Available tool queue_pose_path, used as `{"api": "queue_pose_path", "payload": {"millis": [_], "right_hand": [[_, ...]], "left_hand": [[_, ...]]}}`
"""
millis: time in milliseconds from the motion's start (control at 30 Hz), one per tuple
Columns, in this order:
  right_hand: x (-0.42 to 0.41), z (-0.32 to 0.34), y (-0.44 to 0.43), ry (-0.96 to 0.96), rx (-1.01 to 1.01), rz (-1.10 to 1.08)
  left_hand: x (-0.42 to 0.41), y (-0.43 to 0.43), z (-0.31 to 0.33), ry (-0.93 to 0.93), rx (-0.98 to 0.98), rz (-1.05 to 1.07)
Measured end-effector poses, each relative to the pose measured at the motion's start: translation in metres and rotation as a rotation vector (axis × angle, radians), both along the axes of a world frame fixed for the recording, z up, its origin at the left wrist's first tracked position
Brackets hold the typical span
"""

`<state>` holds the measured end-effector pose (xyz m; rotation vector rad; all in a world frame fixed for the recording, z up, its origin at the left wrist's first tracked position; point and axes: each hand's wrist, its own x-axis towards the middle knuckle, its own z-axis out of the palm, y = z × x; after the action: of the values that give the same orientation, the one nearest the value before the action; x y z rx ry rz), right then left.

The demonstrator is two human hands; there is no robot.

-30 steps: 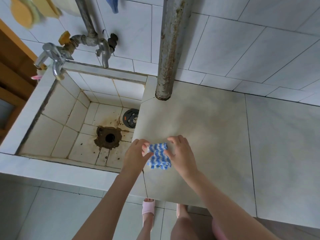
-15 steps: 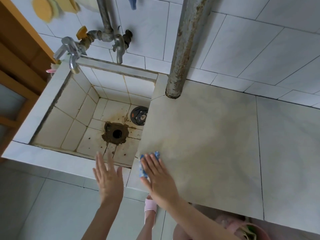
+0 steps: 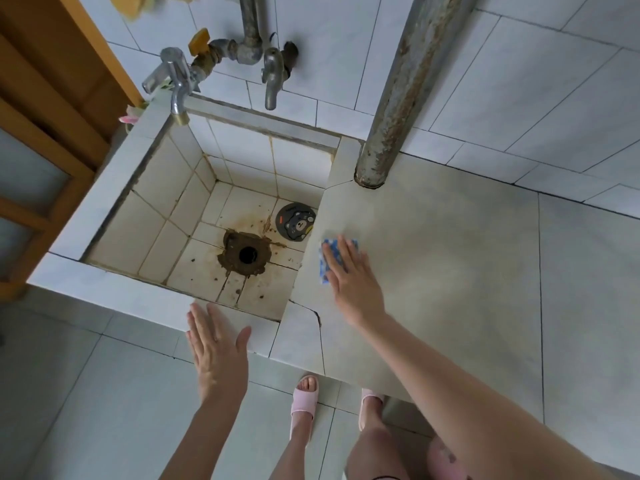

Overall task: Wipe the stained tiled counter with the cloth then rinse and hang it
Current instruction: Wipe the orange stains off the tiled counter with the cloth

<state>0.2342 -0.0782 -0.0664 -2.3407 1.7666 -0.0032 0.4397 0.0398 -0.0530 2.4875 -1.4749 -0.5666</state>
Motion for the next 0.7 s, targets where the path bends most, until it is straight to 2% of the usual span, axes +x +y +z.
{"api": "queue_pose_path", "payload": {"millis": [133,333,500,567,700], "right_hand": [[0.008,0.001,-0.006,-0.060,0.043,-0.018],[0.014,0.001,0.095,-0.145,-0.020,0.295],[-0.002,0.005,0.128,-0.088,-0.034,0.325],[-0.010,0.004,0.107,-0.067,-0.014,0.261],[-0.042,-0.001,0.035,-0.065,0.017,-0.050]], "left_hand": [[0.003,0.001,-0.007,-0.026,0.012,-0.034],[0.003,0.001,-0.012,-0.033,0.006,-0.035],[0.004,0.001,-0.015,-0.057,0.000,-0.048],[0.004,0.002,-0.016,-0.073,0.000,-0.052],[0.002,0.002,-0.016,-0.086,0.019,-0.056]]}}
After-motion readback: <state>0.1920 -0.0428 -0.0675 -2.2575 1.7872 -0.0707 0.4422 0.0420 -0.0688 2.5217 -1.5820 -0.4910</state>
